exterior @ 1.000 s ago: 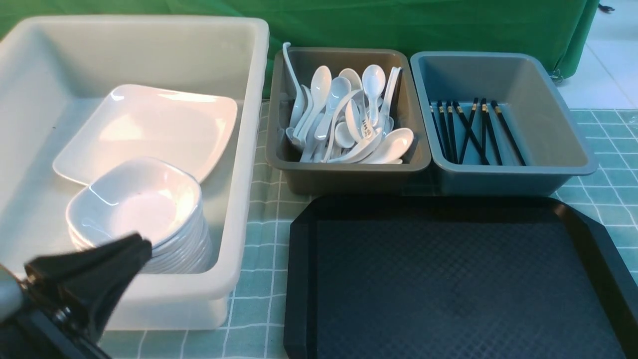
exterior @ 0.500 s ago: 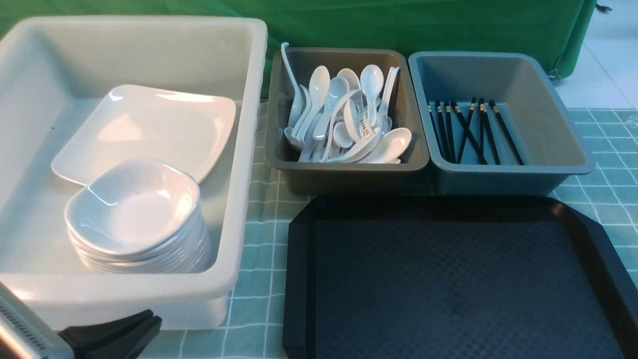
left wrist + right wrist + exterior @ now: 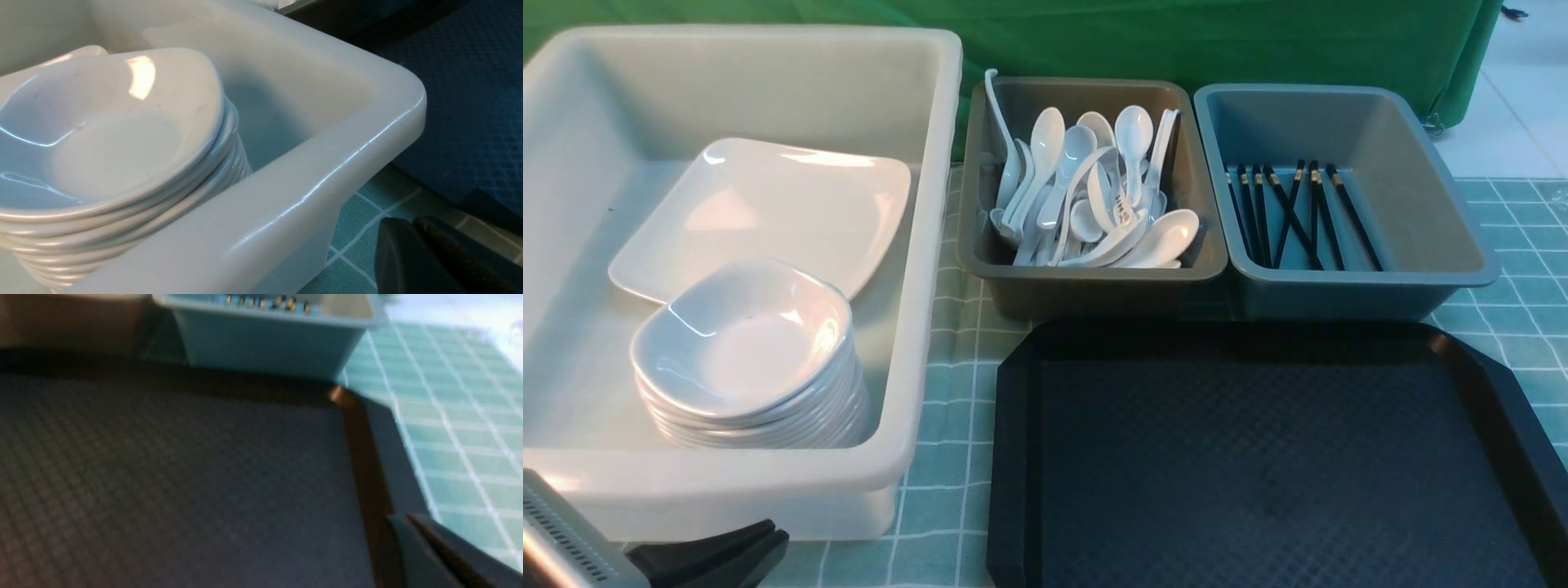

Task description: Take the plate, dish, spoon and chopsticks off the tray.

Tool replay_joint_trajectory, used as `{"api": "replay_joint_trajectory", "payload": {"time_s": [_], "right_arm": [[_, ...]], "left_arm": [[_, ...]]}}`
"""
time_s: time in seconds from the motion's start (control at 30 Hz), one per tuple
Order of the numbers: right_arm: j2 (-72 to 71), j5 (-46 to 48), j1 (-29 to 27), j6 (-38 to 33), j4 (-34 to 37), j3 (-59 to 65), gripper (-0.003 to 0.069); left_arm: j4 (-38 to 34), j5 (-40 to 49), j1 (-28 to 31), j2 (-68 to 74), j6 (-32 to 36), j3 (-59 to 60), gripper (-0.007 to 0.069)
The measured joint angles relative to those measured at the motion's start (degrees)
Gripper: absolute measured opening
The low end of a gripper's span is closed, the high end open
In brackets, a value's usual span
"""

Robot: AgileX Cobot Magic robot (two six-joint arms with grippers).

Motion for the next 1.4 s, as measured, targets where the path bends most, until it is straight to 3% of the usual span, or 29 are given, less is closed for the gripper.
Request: {"api": "replay_joint_trajectory", "payload": {"time_s": [0.77, 0.93, 1.17, 1.3, 1.4], "right_arm": [[0.0, 0.9, 0.0, 0.7, 0.0, 0.0, 0.0062], [0.0, 0.9, 0.0, 0.7, 0.0, 0.0, 0.0071], [0.0, 0.9, 0.0, 0.7, 0.0, 0.0, 0.0088], [0.0, 1.0, 0.0, 0.7, 0.0, 0.0, 0.0097], [0.0, 0.9, 0.0, 0.7, 0.0, 0.0, 0.0100]], "left_arm": [[0.0, 0.0, 0.0, -0.1, 0.1, 0.0, 0.0010], [-0.8, -3.8, 0.9, -4.8, -1.2, 1.8, 0.0010], [-2.1, -3.1, 13.6, -19.0, -4.7, 4.5, 0.0010], [-2.9, 9.0, 27.0, -28.4, -7.7, 4.6, 0.0011], [-3.0, 14.7, 30.8, -28.9, -9.0, 4.6, 0.0011]]}}
